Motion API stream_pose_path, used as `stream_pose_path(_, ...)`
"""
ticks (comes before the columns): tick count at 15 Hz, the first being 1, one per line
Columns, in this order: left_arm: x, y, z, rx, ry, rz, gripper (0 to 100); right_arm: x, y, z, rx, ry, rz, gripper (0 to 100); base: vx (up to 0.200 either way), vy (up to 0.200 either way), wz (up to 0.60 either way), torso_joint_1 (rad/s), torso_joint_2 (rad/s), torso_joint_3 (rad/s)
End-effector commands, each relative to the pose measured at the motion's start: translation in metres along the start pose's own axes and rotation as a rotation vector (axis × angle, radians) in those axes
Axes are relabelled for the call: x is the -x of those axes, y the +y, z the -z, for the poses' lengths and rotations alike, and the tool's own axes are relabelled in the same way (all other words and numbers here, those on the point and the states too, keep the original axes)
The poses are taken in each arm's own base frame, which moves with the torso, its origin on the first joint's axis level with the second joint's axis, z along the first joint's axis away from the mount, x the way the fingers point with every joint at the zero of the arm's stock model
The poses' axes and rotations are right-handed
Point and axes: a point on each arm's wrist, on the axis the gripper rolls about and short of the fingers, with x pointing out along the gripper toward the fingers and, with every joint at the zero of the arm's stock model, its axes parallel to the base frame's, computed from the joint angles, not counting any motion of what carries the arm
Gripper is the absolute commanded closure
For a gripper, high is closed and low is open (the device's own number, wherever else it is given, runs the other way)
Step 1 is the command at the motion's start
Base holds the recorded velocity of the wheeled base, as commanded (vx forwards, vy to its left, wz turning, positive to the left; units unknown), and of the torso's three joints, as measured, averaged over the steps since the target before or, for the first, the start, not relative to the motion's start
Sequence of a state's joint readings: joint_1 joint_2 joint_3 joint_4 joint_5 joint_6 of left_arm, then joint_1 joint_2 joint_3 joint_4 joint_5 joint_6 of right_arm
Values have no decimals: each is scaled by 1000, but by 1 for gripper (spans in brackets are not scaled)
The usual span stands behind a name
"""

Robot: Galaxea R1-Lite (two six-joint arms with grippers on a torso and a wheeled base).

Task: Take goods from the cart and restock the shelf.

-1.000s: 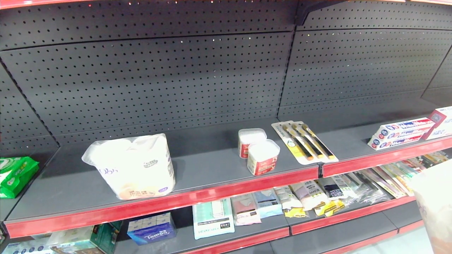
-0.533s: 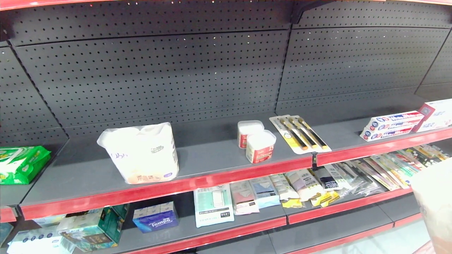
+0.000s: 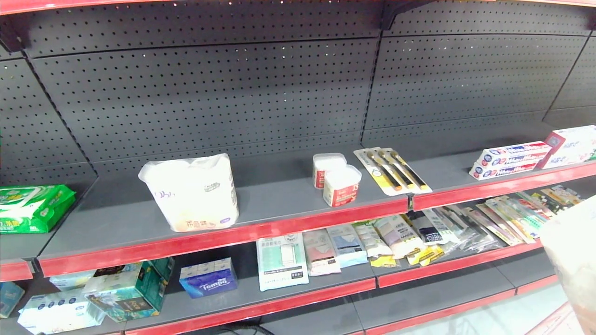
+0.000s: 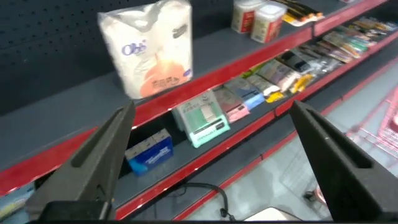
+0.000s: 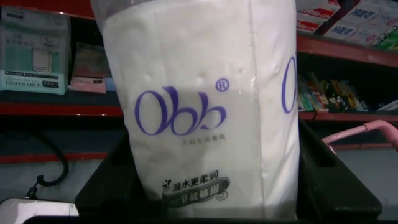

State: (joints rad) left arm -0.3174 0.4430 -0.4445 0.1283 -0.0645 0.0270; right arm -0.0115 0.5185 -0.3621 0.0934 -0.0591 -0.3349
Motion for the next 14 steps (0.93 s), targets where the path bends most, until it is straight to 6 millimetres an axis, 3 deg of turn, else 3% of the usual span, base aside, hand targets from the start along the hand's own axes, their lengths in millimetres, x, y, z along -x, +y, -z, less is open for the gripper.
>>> stream_pose_path(1, -1, 1, 0, 1, 6, -26, 0, -1, -2, -6, 8, -6, 2, 100, 0, 0, 600, 2, 2, -2)
stream_pose_path(13, 11, 1, 6, -3, -46, -109, 0, 2, -4, -11, 15, -34, 4, 100, 0, 0, 600, 2, 1, 3)
stream_pose_path(14, 13, 2, 9, -4, -48, -124, 0, 4, -3, -9, 17, -39, 4, 100, 0, 0, 0, 0, 0, 0)
